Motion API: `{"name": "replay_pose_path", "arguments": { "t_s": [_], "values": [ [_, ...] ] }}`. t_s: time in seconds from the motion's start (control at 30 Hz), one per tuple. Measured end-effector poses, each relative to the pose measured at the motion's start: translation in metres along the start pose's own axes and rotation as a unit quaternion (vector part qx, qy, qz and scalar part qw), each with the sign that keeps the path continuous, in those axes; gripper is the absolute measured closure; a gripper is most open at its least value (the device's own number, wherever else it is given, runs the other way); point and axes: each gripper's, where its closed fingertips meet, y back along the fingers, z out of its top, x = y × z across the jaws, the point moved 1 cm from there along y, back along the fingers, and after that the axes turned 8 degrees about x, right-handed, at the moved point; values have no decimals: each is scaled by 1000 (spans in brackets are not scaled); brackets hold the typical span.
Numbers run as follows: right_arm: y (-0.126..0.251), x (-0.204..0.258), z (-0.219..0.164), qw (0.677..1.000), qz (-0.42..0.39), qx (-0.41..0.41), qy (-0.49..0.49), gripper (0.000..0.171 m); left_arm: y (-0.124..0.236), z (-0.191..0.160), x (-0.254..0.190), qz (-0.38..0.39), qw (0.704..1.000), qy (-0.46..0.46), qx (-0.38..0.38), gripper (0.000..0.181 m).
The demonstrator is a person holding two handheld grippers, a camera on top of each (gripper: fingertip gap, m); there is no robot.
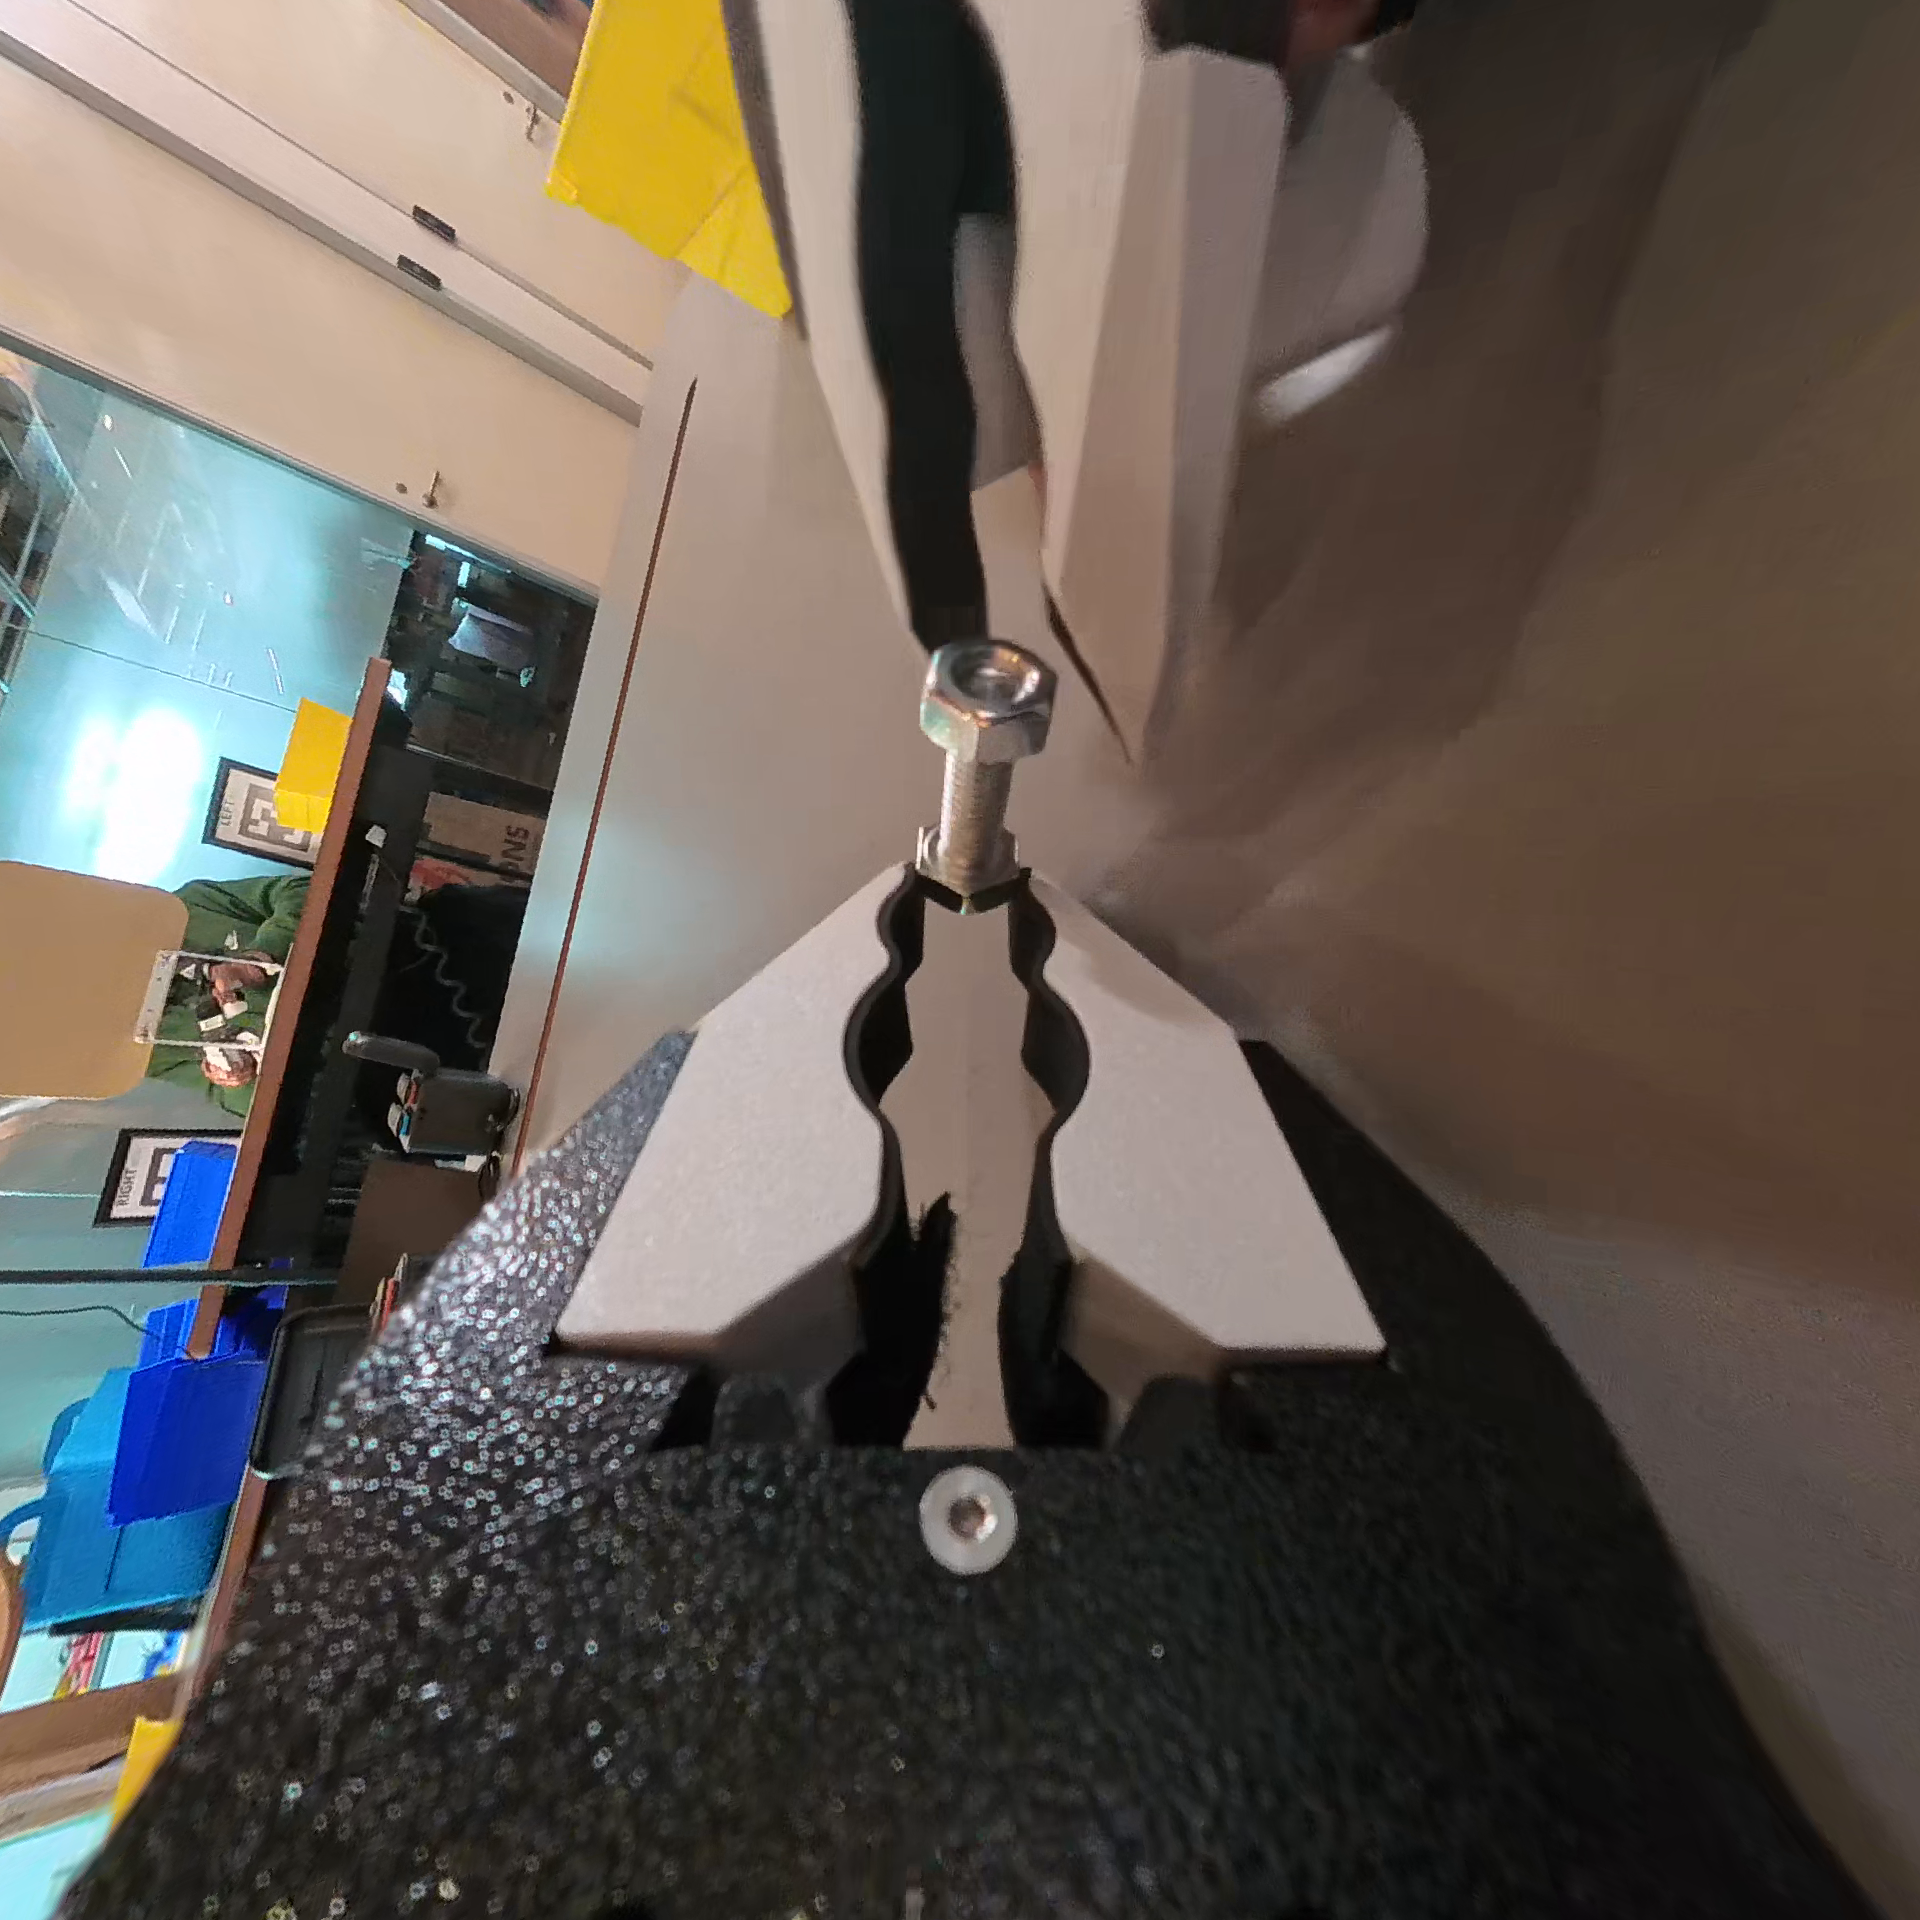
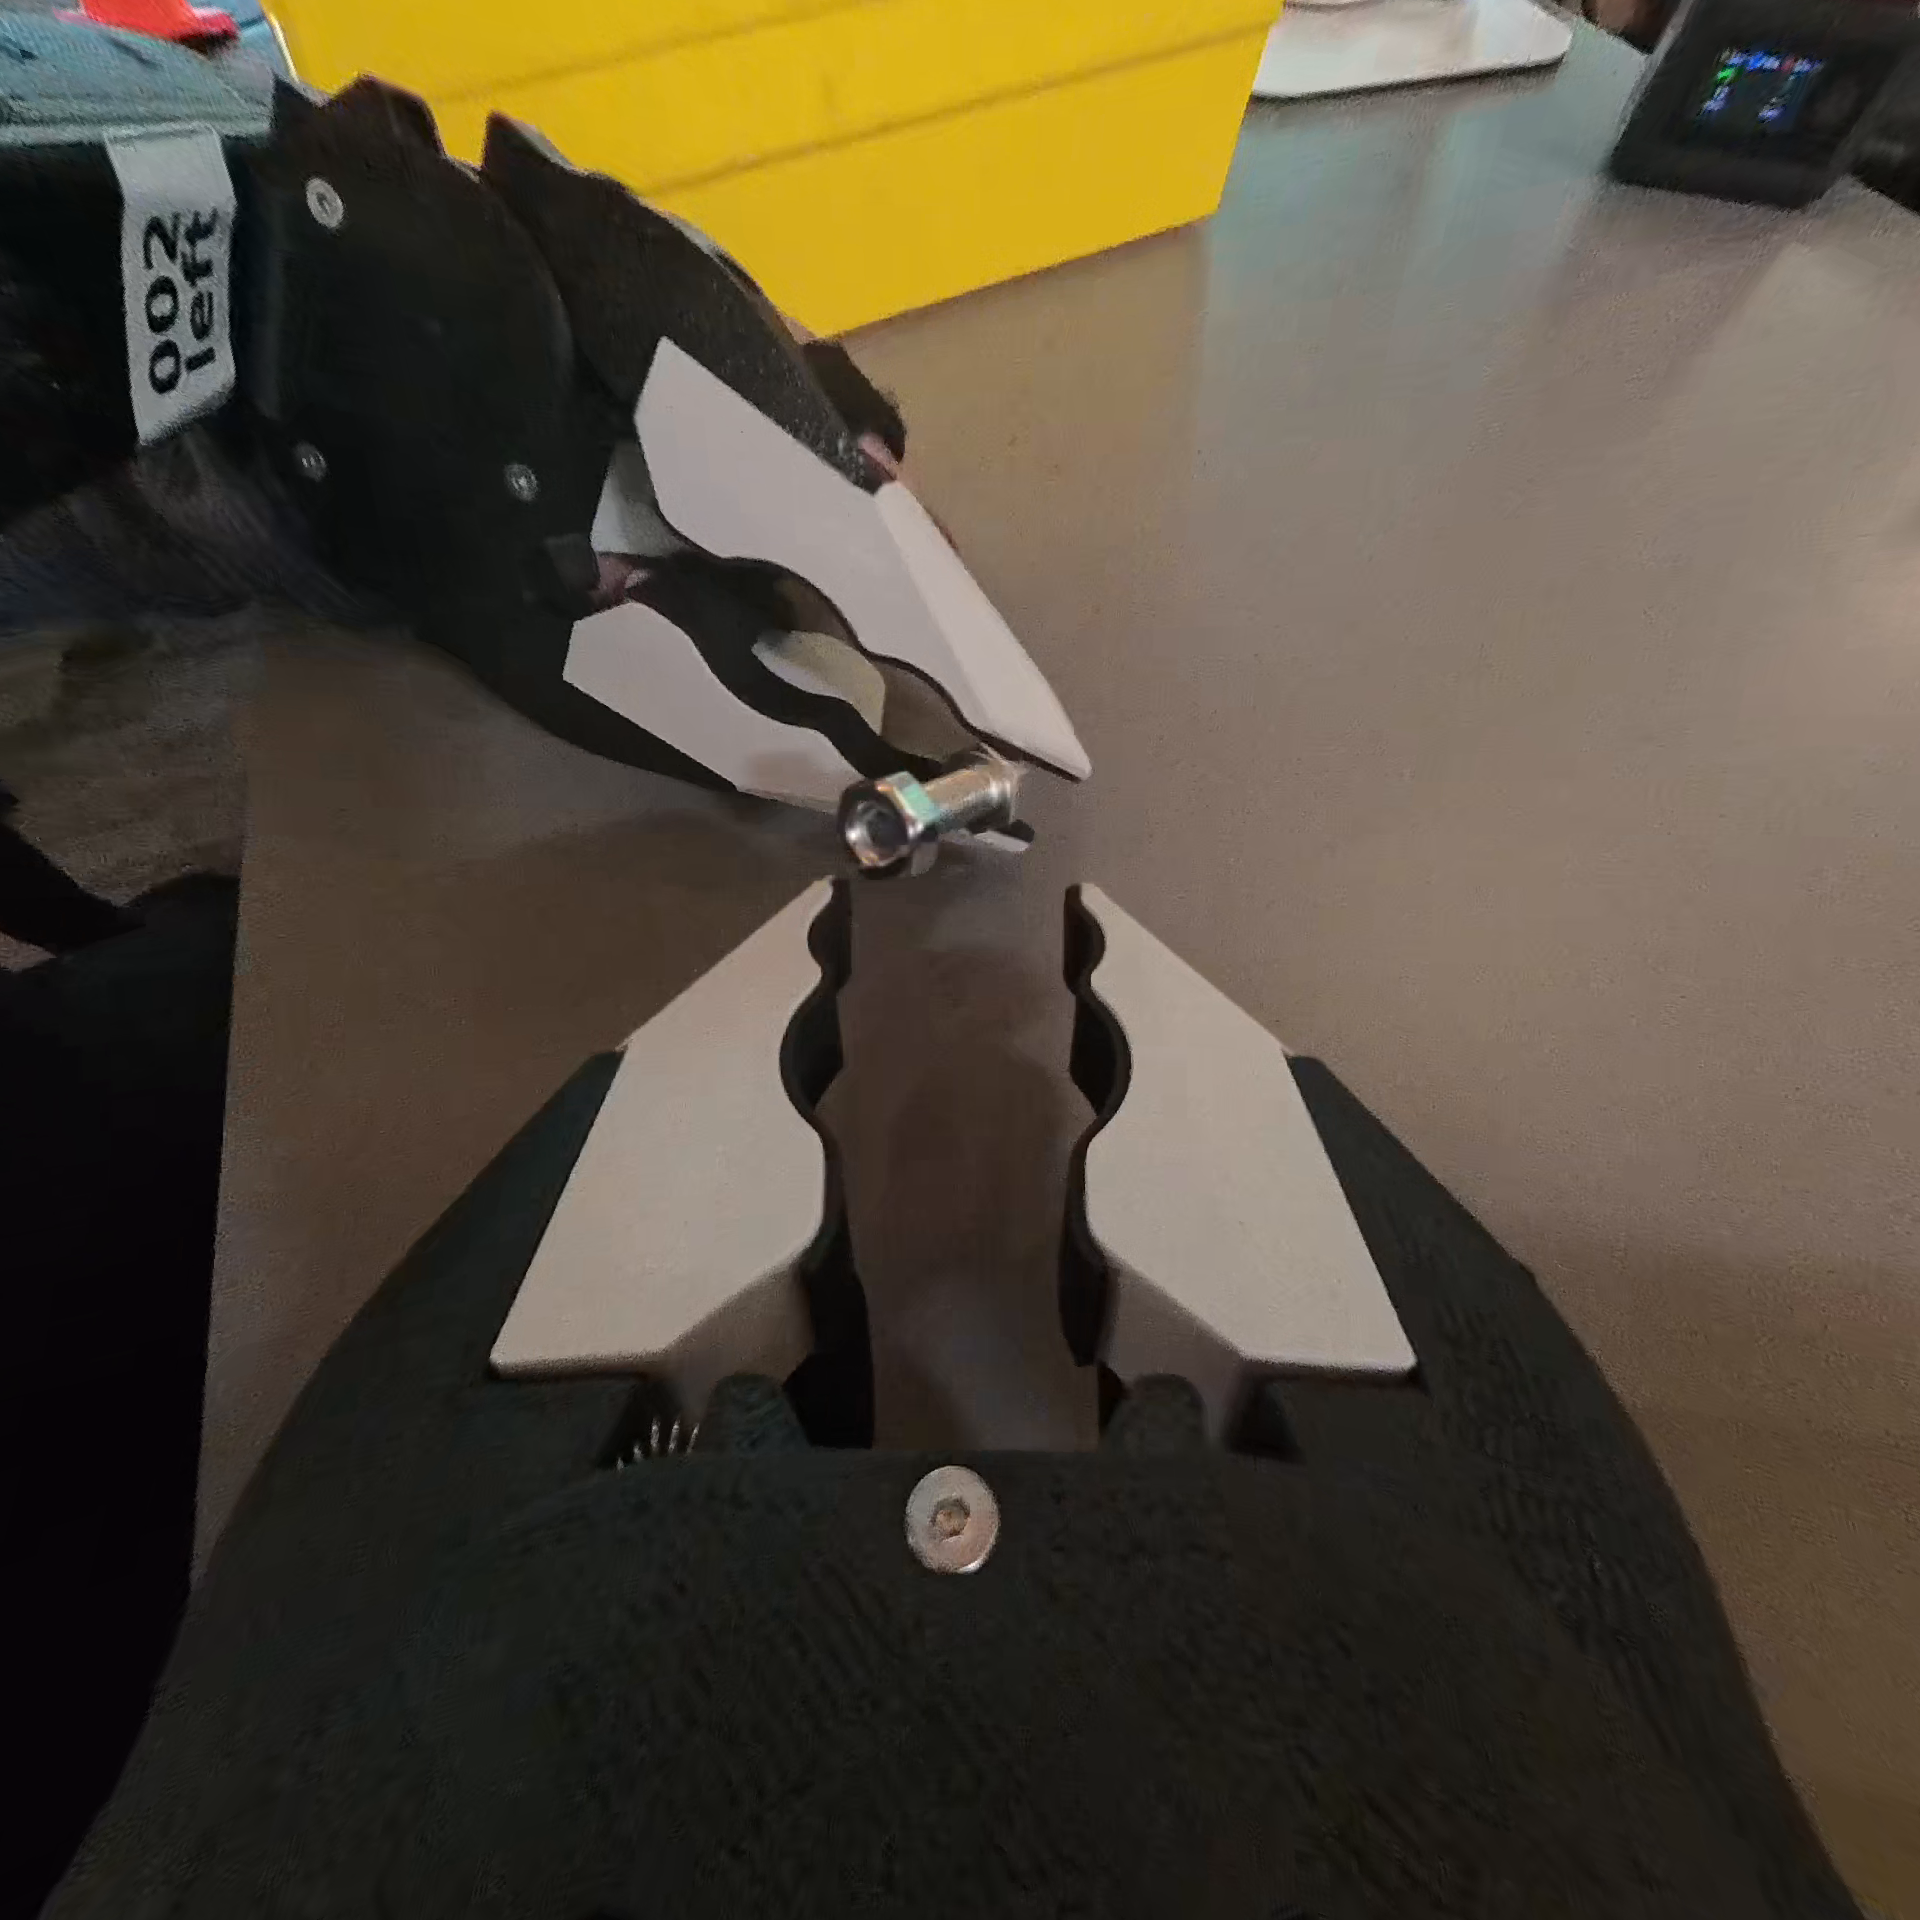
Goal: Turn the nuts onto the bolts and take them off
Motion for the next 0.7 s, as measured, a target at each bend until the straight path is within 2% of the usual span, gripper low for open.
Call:
{"name": "replay_pose_path", "arguments": {
  "t_s": [0.1,0.2,0.27,0.37,0.47,0.57,0.63,0.7],
  "values": [
    [-5,3,-4,999,-8,28,-13,131,-3,-5,3,7,999,19,30,166],
    [-3,3,-9,996,-44,72,-27,127,-8,-13,6,33,995,0,91,166],
    [-8,10,-14,993,-44,104,-30,122,-9,-14,8,46,994,-7,104,166],
    [-16,19,-6,995,-39,88,-4,120,-9,-16,8,45,993,2,112,166],
    [-17,15,2,991,-85,49,93,124,-9,-17,9,32,993,28,106,166],
    [-17,5,-10,992,-87,84,27,117,-9,-16,9,49,993,-2,112,166],
    [-17,3,-13,992,-75,97,-12,117,-9,-17,9,41,993,13,113,166],
    [-19,8,-5,995,-69,75,8,121,-9,-17,9,46,992,6,114,167]
  ]
}}
